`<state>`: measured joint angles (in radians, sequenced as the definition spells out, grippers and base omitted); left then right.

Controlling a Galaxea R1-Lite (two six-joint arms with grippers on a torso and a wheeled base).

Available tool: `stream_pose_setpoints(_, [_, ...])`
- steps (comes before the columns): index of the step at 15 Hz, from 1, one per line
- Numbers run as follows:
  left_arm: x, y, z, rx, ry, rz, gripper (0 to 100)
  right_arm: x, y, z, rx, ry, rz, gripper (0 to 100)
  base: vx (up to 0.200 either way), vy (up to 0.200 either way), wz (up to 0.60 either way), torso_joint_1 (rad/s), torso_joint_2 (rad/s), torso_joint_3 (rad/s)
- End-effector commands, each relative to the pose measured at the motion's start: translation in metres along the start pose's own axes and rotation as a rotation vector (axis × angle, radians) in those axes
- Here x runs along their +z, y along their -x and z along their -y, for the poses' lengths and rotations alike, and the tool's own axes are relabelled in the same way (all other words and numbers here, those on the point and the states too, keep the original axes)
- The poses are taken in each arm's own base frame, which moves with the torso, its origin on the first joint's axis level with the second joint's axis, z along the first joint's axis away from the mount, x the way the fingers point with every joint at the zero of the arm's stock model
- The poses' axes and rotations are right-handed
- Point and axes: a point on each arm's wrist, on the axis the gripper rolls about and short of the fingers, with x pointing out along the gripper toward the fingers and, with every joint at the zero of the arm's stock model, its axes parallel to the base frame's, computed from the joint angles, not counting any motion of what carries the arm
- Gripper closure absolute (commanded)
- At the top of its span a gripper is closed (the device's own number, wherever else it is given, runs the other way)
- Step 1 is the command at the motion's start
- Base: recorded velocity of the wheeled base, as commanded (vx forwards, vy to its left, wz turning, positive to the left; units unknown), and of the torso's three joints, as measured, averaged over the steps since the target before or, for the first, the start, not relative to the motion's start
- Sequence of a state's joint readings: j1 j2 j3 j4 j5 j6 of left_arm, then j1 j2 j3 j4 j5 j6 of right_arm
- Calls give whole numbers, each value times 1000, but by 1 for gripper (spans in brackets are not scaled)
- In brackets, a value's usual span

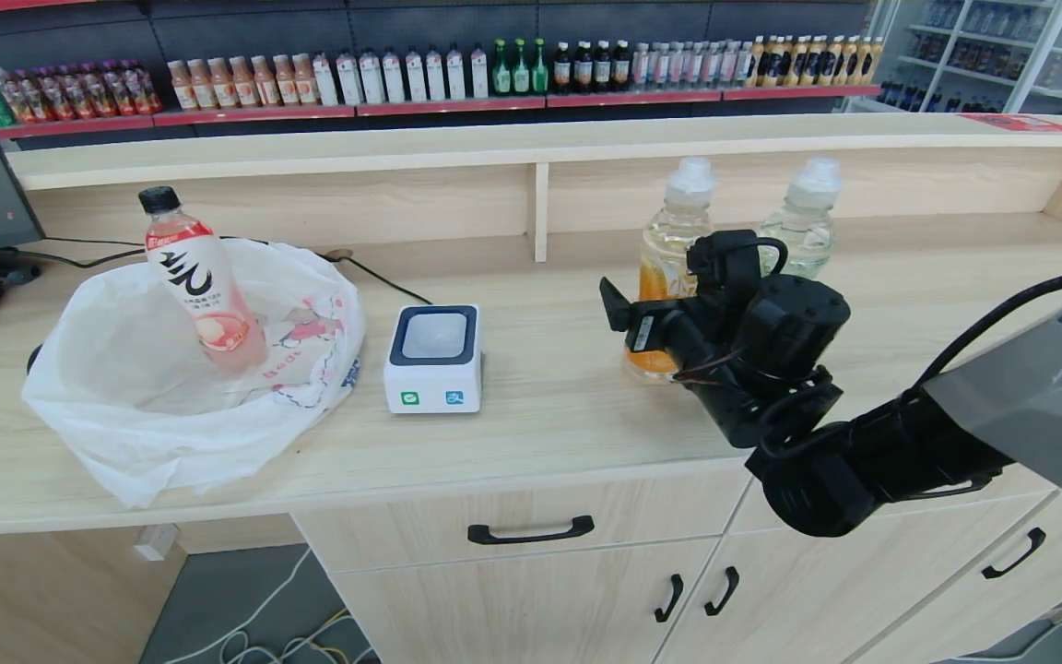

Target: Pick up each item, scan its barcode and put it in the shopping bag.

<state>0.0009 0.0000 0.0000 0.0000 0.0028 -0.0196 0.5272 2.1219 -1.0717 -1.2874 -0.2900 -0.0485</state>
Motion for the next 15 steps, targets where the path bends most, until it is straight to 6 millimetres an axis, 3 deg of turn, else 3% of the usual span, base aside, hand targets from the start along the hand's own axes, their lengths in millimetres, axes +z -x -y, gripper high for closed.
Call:
stream_pose_setpoints(1, [0, 0, 0, 1, 0, 0, 0, -2, -3, 0, -1, 0, 3, 0, 0, 0, 0, 0, 0, 0])
stream_pose_setpoints(10, [0, 0, 0, 1, 0, 0, 0, 2, -11, -3, 1, -5, 18, 0, 0, 0, 0, 0, 0, 0])
stream_pose_setpoints(11, [0, 0, 0, 1, 0, 0, 0, 3, -11, -3, 3, -5, 20, 100, 0, 0, 0, 0, 0, 0])
stream_pose_setpoints(15, [0, 0, 0, 1, 0, 0, 0, 6, -11, -2, 5, -8, 27, 100, 0, 0, 0, 0, 0, 0])
